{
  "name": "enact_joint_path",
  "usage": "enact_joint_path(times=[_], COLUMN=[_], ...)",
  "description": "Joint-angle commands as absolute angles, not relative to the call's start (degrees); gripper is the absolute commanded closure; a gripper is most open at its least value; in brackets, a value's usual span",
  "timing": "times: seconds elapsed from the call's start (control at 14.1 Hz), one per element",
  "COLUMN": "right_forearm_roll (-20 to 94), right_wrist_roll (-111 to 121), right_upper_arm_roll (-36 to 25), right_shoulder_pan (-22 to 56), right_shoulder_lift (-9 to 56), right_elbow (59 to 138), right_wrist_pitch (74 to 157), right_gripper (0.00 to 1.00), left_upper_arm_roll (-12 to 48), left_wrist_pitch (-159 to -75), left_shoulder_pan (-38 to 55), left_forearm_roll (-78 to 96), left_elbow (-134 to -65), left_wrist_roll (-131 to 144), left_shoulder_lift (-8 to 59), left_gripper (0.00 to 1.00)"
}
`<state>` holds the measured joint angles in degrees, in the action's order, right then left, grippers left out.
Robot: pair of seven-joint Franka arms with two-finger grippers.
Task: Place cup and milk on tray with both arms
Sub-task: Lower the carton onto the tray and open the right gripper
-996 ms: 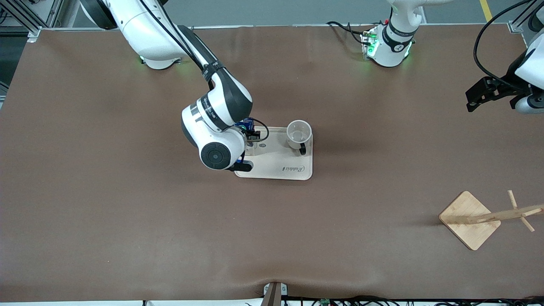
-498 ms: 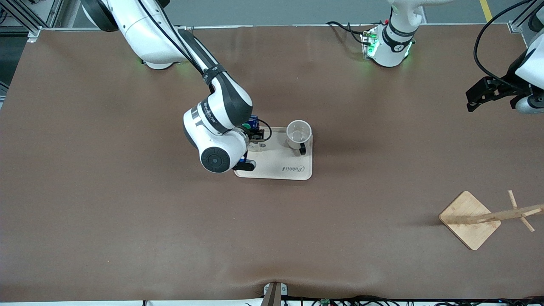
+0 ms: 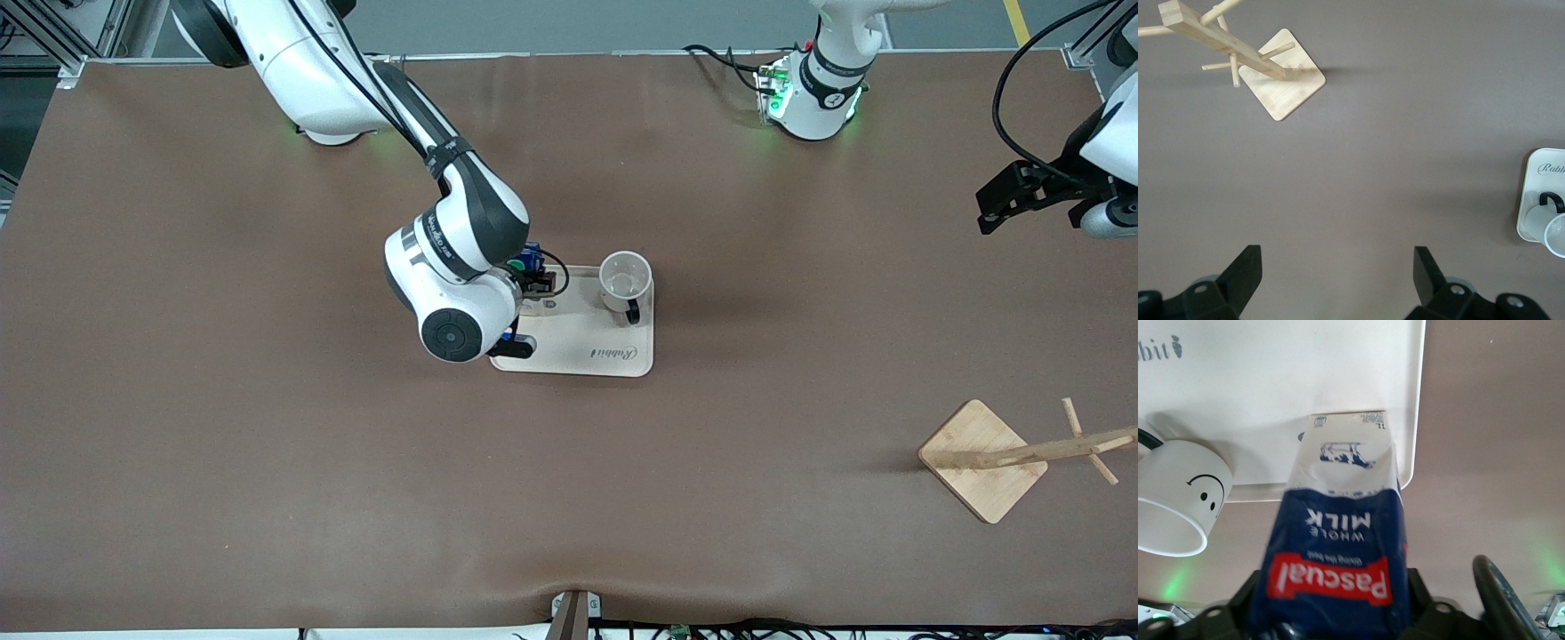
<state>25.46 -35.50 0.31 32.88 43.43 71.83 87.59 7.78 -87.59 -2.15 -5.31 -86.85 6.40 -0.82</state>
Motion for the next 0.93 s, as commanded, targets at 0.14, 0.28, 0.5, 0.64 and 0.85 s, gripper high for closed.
enact_joint_path(times=[0.14, 0.28, 0.5, 0.64, 0.85], right_forearm_roll=[25.6, 25.5, 25.7, 25.4, 24.7], right_wrist_roll=[-35.0, -35.0, -34.9, -35.1, -35.2], right_upper_arm_roll=[0.7, 0.7, 0.7, 0.5, -0.3], right_shoulder_pan=[32.2, 32.2, 31.6, 31.6, 31.5], right_shoulder_lift=[43.6, 43.5, 43.0, 41.9, 41.7], right_elbow=[71.5, 71.3, 70.8, 69.7, 65.2], right_wrist_pitch=[87.9, 87.6, 87.4, 86.9, 83.7], right_gripper=[0.0, 0.0, 0.0, 0.0, 0.0], left_upper_arm_roll=[7.9, 8.0, 8.3, 8.3, 8.3], left_wrist_pitch=[-87.7, -87.7, -87.7, -87.6, -87.7], left_shoulder_pan=[-2.5, -2.5, -2.4, -2.4, -2.3], left_forearm_roll=[-4.5, -4.5, -4.5, -4.5, -4.5], left_elbow=[-86.6, -86.6, -86.6, -86.7, -86.6], left_wrist_roll=[5.3, 5.3, 5.4, 5.4, 5.4], left_shoulder_lift=[-1.5, -1.5, -1.5, -1.6, -1.6], left_gripper=[0.0, 0.0, 0.0, 0.0, 0.0])
